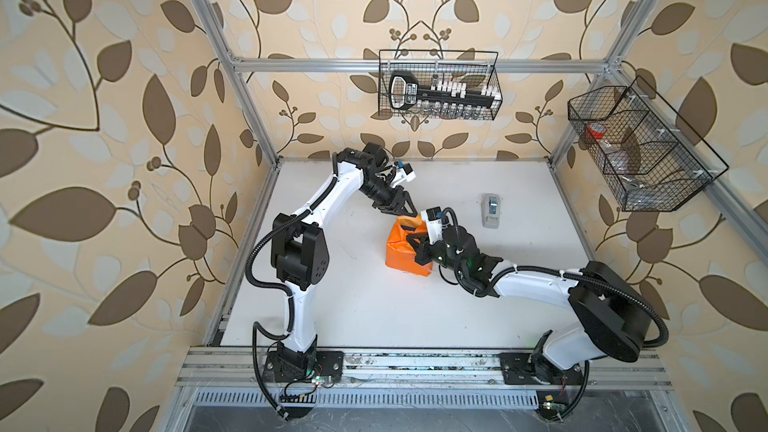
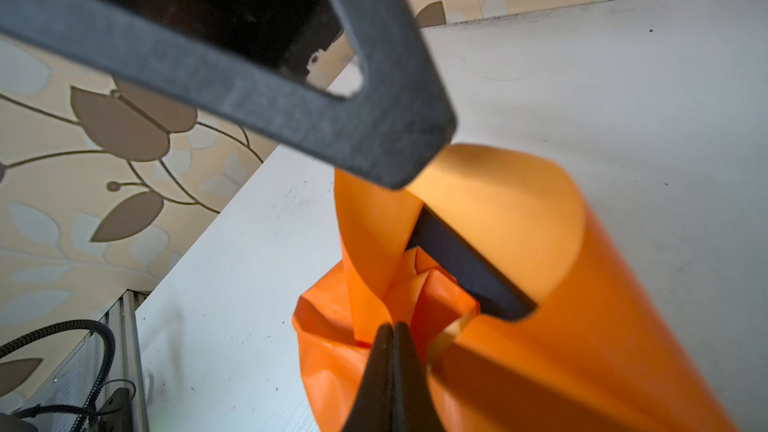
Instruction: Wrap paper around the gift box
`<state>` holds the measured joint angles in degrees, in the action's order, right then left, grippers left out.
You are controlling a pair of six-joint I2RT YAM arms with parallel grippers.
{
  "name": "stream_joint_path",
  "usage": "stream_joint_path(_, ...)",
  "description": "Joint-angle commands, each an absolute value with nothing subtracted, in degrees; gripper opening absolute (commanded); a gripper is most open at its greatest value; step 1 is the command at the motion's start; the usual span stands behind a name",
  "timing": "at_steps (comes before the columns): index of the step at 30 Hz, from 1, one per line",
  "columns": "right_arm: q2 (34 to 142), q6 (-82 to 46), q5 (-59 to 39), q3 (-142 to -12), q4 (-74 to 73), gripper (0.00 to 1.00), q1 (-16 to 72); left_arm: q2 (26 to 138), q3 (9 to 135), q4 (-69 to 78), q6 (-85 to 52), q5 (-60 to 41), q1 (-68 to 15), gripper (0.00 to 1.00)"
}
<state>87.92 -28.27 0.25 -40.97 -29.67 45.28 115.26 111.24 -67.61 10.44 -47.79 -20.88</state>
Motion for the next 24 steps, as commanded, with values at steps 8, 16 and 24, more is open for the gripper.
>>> stream_joint_path(8, 89.55, -27.6, -0.16, -39.97, -22.67, 0.05, 45.67, 108.52, 107.99, -67.57, 10.28, -42.88, -20.13, 0.57)
stream_joint_path(16, 89.65, -27.86, -0.55, -40.25, -22.42, 0.04, 45.62, 105.23, 105.18, -63.79, 10.16, -37.02, -20.45, 0.46)
stream_joint_path(24, 89.67, -28.03, -0.78, -40.41, -22.23, 0.04, 45.6, 95.5, 93.91, -50.86, 15.37, -30.58, -23.42, 0.67)
